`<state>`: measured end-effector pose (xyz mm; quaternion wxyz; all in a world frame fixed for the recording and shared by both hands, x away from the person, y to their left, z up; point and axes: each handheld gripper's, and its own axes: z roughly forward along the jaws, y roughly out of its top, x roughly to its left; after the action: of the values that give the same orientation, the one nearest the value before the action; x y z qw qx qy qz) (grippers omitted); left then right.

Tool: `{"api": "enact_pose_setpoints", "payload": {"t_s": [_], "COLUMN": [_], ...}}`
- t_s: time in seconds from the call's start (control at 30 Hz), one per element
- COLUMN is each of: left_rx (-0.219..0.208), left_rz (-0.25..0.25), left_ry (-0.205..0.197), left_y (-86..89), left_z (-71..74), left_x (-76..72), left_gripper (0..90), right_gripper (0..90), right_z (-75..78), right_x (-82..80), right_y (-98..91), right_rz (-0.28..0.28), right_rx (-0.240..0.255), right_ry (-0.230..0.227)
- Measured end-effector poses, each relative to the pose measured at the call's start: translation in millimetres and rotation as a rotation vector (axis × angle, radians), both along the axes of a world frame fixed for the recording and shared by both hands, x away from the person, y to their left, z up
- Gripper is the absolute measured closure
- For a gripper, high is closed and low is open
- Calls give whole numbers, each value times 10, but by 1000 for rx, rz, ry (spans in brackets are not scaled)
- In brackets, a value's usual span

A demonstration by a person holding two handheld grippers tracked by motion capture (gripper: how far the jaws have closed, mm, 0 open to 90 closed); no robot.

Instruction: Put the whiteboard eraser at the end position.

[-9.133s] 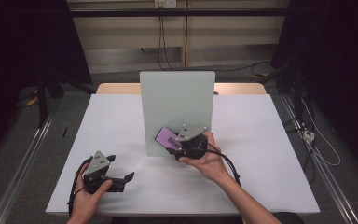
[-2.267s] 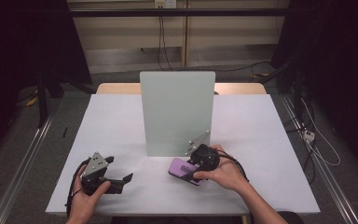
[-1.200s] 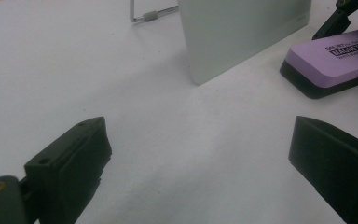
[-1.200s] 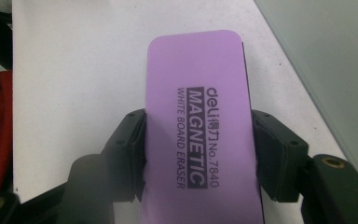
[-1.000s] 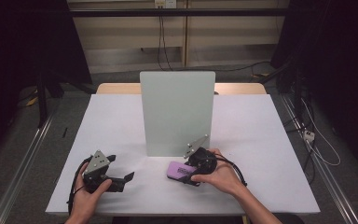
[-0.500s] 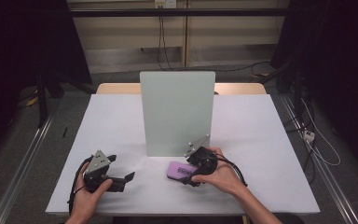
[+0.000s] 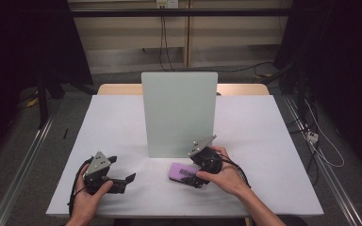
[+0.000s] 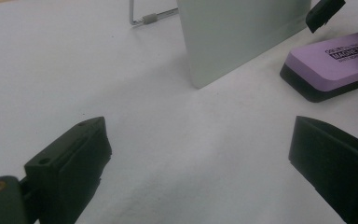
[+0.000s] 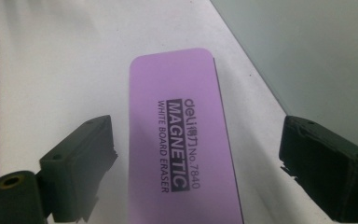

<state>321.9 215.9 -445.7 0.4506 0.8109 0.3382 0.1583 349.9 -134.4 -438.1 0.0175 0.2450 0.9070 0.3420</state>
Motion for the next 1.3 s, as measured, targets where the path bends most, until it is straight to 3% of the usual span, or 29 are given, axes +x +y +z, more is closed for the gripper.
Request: {"api": "enact_pose_setpoints", "payload": {"t_s": [0.13, 0.47, 1.3], "left_rx": [-2, -6, -15], "left_rz": [1, 20, 50], "left_ry": [2, 3, -5], "left_y": [-1, 27, 46], "left_z": [-2, 5, 13], "left_x": [2, 17, 18], "left_gripper": [49, 49, 50], "right_gripper": [97, 87, 89], "right_z": [25, 133, 63], "right_x": [-14, -18, -155], "right_y": [-2, -76, -507], "right_rz": [3, -86, -326], "right_rx": [9, 86, 178], "right_ry": [-15, -46, -125]}}
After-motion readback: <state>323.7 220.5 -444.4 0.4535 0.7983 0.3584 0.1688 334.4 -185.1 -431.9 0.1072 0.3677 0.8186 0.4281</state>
